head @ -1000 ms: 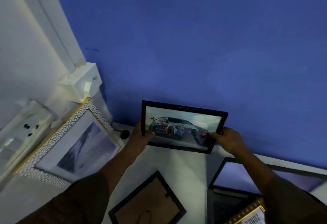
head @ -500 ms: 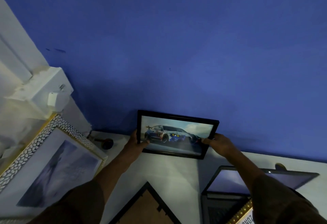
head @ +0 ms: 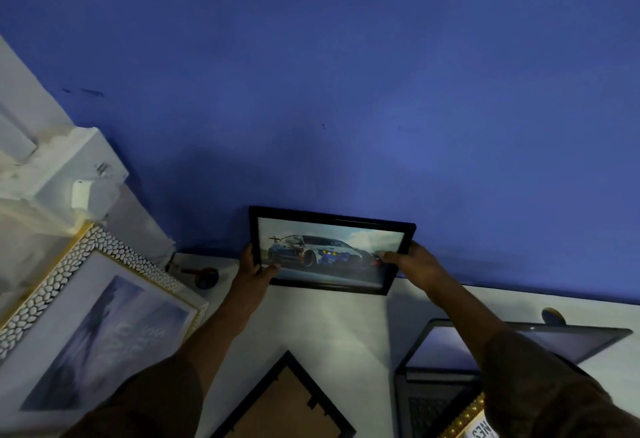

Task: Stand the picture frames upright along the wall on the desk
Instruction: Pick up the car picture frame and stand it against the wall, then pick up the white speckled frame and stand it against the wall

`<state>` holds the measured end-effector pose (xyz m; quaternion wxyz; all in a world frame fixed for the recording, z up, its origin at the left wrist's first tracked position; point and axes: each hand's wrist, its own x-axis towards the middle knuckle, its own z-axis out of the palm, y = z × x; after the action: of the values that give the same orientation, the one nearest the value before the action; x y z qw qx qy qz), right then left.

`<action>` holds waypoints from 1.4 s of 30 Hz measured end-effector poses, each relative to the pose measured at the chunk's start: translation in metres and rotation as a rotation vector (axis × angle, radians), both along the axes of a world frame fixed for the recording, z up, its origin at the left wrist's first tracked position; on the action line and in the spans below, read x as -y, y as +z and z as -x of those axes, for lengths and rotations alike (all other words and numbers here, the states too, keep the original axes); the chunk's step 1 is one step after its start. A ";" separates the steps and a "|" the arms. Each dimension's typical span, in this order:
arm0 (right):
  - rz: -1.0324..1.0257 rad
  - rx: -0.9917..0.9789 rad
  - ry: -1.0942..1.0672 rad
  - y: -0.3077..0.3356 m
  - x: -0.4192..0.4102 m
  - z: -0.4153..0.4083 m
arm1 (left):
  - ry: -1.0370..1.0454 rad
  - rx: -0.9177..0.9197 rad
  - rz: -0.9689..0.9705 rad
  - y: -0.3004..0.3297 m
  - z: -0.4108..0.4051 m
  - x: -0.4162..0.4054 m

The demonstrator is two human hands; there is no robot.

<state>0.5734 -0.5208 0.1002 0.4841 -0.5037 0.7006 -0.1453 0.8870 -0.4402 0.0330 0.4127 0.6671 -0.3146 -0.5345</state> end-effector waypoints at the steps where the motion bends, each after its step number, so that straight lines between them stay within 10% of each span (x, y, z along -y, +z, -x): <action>1: 0.010 -0.008 -0.006 0.001 -0.001 -0.002 | -0.007 0.009 0.005 0.002 0.000 0.000; 14: 0.217 -0.258 0.003 0.016 -0.033 -0.003 | 0.022 0.020 -0.132 0.006 0.000 -0.036; 25: 0.568 -0.231 0.282 0.071 -0.104 -0.038 | 0.434 -0.101 0.010 0.045 0.011 -0.157; 42: 0.307 0.091 0.725 0.054 -0.172 -0.187 | 0.821 0.167 -0.021 0.065 -0.037 -0.336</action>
<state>0.7603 -0.3483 0.1540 0.4538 -0.7780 0.4251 -0.0901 0.9244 -0.1038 0.0981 0.5577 0.7823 -0.0495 -0.2729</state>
